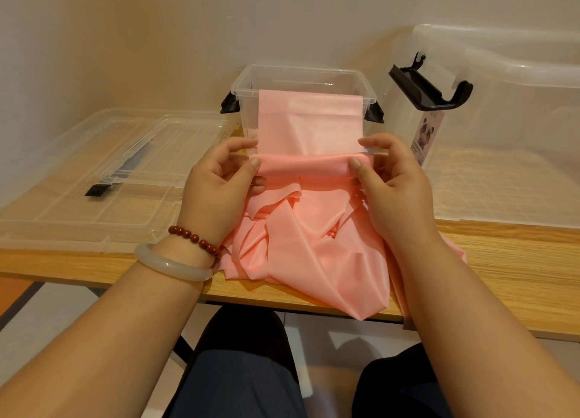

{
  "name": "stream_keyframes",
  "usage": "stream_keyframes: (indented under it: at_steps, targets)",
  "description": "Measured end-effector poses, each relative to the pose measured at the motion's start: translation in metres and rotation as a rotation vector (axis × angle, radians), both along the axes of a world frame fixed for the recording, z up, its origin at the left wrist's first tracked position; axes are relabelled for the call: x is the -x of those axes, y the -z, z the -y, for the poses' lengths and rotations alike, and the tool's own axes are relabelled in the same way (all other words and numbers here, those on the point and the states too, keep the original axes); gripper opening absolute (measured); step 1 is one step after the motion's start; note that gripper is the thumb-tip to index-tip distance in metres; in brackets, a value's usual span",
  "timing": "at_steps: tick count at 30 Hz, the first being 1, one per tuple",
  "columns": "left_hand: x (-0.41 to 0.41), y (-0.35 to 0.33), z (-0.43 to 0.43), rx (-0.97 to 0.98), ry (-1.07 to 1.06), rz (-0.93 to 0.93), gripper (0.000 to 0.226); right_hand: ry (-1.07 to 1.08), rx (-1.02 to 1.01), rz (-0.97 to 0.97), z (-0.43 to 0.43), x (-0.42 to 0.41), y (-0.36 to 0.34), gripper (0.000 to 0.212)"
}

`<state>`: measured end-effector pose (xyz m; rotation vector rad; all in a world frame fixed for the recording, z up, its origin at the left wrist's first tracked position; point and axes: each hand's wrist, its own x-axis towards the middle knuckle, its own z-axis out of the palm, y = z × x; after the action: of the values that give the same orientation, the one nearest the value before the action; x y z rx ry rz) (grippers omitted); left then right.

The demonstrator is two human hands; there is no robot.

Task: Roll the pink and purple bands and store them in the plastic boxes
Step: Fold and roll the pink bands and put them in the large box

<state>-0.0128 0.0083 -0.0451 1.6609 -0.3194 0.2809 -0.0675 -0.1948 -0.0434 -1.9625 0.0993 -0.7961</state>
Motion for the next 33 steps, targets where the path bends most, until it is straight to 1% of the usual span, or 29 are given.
stream_keyframes:
  at_steps: [3,5,9,10,13,18,20,22,24,27,33]
  targets:
    - [-0.0001,0.0003,-0.0005,0.013,0.008,0.001,0.020,0.011,0.013,-0.004,0.0007,0.0001,-0.0005,0.017]
    - [-0.0003,0.0003,-0.0018,0.031,0.032,-0.017,0.019,0.006,-0.018,-0.014,0.0014,0.0003,-0.0005,0.014]
    - [-0.0020,0.0023,-0.0027,-0.042,0.041,-0.004,0.034,-0.016,-0.018,-0.051,0.0015,0.0017,0.0000,0.031]
    - [-0.0023,0.0024,-0.0029,-0.054,0.034,0.003,0.035,-0.006,-0.016,-0.050,0.0014,0.0018,0.0000,0.031]
    - [-0.0015,0.0018,-0.0024,-0.071,0.016,0.021,0.031,0.022,-0.011,-0.019,0.0018,0.0010,0.0006,0.020]
    - [-0.0021,0.0003,-0.0017,-0.064,0.007,0.046,0.021,0.062,0.089,0.029,0.0036,-0.0011,0.0016,0.010]
    - [-0.0029,0.0007,-0.0023,-0.091,0.004,0.078,0.019,0.052,0.057,0.007,0.0033,-0.0009,0.0022,0.012]
    - [-0.0029,0.0015,-0.0028,-0.109,-0.006,0.078,0.019,0.035,0.008,0.000,0.0020,0.0001,0.0028,0.017]
    - [-0.0029,0.0027,-0.0028,-0.111,-0.019,0.067,0.023,0.034,0.003,0.006,0.0012,0.0014,0.0028,0.022]
    - [-0.0036,0.0022,-0.0028,-0.074,-0.026,0.056,0.028,0.041,0.031,0.000,0.0015,0.0020,0.0021,0.019]
    - [0.0002,-0.0006,-0.0012,-0.035,-0.017,0.021,0.029,0.038,0.007,-0.021,0.0017,0.0007,0.0020,0.017]
